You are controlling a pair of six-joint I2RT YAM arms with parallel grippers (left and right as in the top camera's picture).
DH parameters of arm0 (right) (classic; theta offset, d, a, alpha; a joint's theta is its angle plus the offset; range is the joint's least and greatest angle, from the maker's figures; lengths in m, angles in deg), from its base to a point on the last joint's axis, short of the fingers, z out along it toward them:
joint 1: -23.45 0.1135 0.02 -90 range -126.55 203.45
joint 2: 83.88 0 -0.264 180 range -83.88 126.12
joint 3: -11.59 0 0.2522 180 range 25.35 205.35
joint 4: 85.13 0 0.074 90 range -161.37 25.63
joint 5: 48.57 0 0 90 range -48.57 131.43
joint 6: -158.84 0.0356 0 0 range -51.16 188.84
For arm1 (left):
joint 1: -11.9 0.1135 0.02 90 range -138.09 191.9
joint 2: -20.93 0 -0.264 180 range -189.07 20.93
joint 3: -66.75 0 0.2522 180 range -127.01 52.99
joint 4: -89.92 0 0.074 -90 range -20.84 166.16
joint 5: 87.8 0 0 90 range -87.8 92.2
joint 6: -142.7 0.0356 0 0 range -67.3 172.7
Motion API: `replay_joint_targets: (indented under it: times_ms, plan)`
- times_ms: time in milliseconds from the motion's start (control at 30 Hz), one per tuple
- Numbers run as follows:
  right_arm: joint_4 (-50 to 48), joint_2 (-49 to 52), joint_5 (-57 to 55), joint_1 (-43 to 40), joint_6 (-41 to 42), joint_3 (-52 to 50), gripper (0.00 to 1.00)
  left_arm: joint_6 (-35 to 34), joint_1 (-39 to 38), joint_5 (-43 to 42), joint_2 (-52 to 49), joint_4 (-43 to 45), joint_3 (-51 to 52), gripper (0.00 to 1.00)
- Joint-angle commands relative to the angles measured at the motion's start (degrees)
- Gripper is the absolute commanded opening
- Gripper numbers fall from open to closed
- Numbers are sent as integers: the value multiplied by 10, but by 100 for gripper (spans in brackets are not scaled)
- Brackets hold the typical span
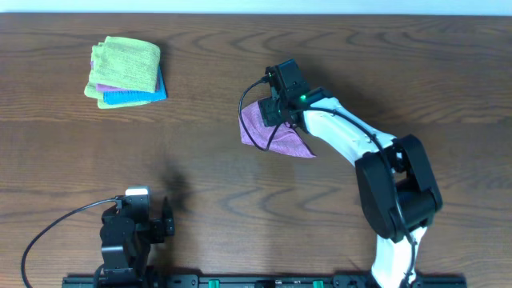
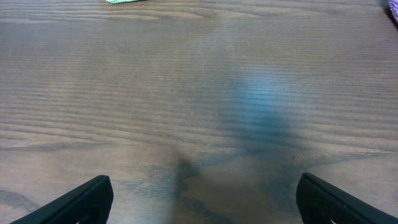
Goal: Fold the cloth
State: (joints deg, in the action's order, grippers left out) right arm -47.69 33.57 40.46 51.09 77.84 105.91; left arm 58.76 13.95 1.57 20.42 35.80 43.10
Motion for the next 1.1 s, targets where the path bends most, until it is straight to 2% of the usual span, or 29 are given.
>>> replay_joint_targets:
  times_ms: [0,67,167,200,300,367,667,1067]
  plan:
    - [-11,23,21,-3,9,5,59,5,1,8,3,-14,7,95]
    - [-20,24,30,-3,9,5,50,5,1,8,3,-14,7,95]
    - [-30,24,30,-2,8,5,43,5,1,8,3,-14,7,95]
    - [-29,24,30,-2,9,5,37,5,1,8,3,-14,7,95]
    - [-24,23,47,-2,8,7,8,5,1,8,3,-14,7,96]
    - [-15,19,61,-2,8,15,1,5,1,8,3,-14,7,95]
    - [40,-31,98,54,-9,119,1,5,1,8,3,-14,7,95]
    - [45,-16,83,179,-2,123,1,6,1,8,3,-14,7,95]
